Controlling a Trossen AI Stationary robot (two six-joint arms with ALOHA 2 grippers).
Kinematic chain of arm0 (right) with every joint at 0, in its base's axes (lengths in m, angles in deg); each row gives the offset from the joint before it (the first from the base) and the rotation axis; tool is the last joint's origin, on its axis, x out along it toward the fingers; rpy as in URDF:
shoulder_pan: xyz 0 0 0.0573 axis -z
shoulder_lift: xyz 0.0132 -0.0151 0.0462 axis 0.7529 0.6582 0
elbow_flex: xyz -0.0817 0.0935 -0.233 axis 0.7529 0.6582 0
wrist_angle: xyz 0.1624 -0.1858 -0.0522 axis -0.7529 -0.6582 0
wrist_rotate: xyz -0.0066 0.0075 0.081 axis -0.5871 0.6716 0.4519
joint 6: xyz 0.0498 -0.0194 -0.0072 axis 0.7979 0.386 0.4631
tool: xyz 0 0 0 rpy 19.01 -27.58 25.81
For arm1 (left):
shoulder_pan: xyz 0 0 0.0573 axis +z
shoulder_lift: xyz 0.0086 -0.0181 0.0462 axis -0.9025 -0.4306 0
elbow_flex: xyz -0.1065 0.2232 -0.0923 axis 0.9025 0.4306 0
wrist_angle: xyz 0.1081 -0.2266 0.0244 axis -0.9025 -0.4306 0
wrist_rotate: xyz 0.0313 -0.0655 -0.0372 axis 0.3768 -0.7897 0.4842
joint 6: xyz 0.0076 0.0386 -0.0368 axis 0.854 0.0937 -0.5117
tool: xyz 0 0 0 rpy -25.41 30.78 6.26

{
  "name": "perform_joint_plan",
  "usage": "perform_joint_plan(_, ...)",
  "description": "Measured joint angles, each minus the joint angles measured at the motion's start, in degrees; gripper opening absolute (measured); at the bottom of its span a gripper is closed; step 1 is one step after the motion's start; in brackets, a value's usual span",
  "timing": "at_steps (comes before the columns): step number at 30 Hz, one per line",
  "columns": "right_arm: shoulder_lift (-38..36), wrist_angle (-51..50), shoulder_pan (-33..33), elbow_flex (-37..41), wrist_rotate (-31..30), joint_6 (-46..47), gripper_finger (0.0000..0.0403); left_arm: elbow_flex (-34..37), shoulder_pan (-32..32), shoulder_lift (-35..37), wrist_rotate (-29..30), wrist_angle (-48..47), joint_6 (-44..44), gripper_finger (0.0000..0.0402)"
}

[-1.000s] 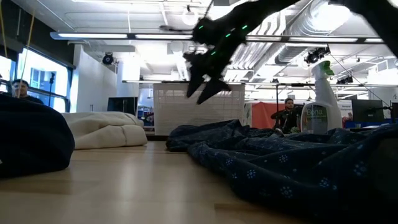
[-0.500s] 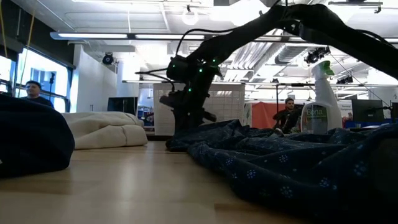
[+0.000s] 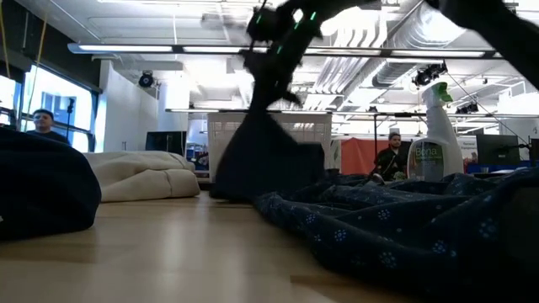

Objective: Fold laundry
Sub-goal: Fold the navy blue polo shirt

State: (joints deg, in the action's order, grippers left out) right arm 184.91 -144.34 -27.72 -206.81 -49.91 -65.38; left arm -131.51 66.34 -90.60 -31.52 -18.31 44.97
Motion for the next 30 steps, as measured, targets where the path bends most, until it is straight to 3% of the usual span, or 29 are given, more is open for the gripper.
perform_joint_plan(6, -9.05, -5.82, 0.80, 2.51, 0.48, -6.76, 0.0001, 0.00, 0.00, 0.04, 0.78, -0.27, 0.42, 0.0147)
perform_joint_plan(11, -14.59, 5.48, 3.87, 18.25, 3.75, -7.03, 0.0001, 0.00, 0.00, 0.04, 1.47, -0.26, 1.32, 0.0147)
perform_joint_plan(14, -14.40, 13.20, 7.18, 25.94, 4.40, -4.41, 0.0001, 0.00, 0.00, 0.02, 2.67, -0.26, 2.19, 0.0147)
perform_joint_plan(17, -14.69, 12.04, 9.45, 29.03, 4.70, -5.30, 0.0000, 0.00, 0.00, -0.13, 3.27, -0.24, 2.31, 0.0147)
perform_joint_plan(20, -15.26, 6.37, 9.69, 31.64, 4.75, -12.02, 0.0000, 0.00, 0.00, -0.15, 3.27, -0.26, 2.17, 0.0147)
perform_joint_plan(23, -15.26, 6.56, 9.66, 36.15, 4.75, -18.46, 0.0000, 0.00, 0.00, -0.38, 3.27, -0.26, 1.92, 0.0147)
perform_joint_plan(26, -14.86, 9.13, 9.90, 40.87, 3.37, -18.94, 0.0000, 0.00, 0.00, -0.71, 3.39, -0.99, 1.90, 0.0147)
perform_joint_plan(30, -14.80, 9.89, 10.03, 39.74, 3.82, -18.80, 0.0000, -0.02, 0.01, -1.68, 3.64, -1.62, 1.83, 0.0147)
